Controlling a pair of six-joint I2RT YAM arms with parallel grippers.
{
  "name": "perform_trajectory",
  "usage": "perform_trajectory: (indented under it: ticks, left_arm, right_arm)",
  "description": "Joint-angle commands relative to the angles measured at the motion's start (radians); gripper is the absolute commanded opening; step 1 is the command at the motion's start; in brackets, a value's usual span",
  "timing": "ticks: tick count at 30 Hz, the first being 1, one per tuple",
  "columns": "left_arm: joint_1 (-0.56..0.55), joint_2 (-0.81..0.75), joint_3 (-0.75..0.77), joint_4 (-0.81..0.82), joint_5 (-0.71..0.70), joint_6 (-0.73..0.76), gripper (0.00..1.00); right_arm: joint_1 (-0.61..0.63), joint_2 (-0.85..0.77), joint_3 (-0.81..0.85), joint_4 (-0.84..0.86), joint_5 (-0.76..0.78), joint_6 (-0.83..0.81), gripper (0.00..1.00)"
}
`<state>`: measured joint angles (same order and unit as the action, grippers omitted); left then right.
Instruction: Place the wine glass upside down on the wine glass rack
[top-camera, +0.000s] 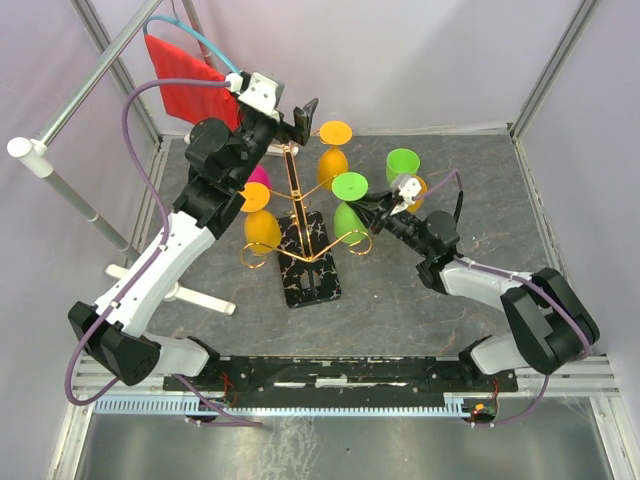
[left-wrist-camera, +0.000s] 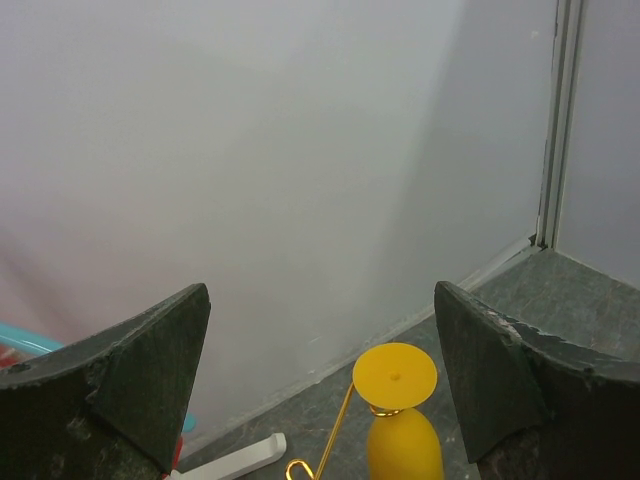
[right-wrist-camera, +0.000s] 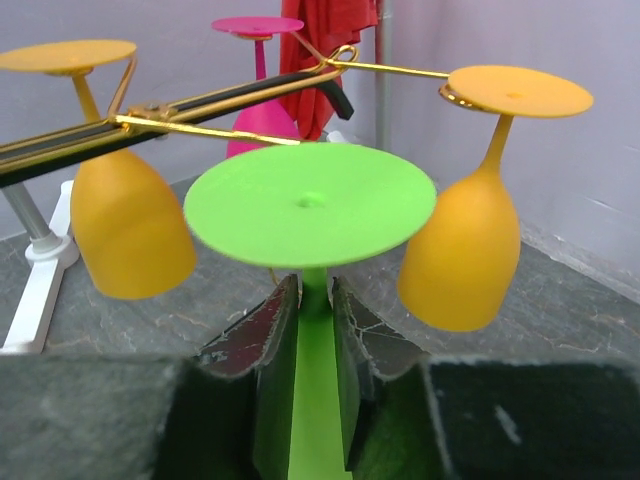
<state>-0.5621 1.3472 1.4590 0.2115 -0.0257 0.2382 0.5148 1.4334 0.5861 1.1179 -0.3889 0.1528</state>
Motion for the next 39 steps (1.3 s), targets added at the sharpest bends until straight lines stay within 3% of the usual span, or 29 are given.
perform_trajectory:
  ticks: [1, 7, 12, 20, 25, 28, 34, 39]
  left_arm:
    - [0.009, -0.026, -0.008, 0.043, -0.013, 0.022, 0.99]
    - [0.016, -0.026, -0.012, 0.048, -0.008, 0.017, 0.99]
    - [0.023, -0.026, -0.016, 0.049, -0.005, 0.012, 0.99]
    - [0.052, -0.014, 0.024, -0.031, -0.033, -0.015, 0.99]
    - [0.092, -0.017, 0.032, -0.060, -0.030, -0.063, 0.99]
    - [0.119, -0.024, 0.041, -0.085, -0.036, -0.091, 0.99]
    - [0.147, -0.058, 0.079, -0.155, -0.096, -0.116, 0.99]
    - [0.151, -0.101, 0.090, -0.208, -0.168, -0.115, 0.99]
  right_arm:
    - [-0.002, -0.074, -0.033, -0.028, -0.036, -0.046, 0.30]
    - [-0.002, -0.180, -0.075, -0.171, -0.024, -0.106, 0.43]
    - [-0.002, -0.298, -0.093, -0.329, 0.036, -0.136, 0.48]
    - [-0.002, -0.536, 0.080, -0.952, 0.289, -0.121, 0.54]
    - [-0.002, -0.608, 0.202, -1.111, 0.474, -0.064, 0.62]
    - [-0.002, -0.565, 0.355, -1.221, 0.491, -0.036, 0.68]
    - [-0.001, -0.279, 0.808, -1.518, 0.435, 0.051, 0.71]
    - [-0.002, -0.079, 1.026, -1.512, 0.359, 0.138, 0.84]
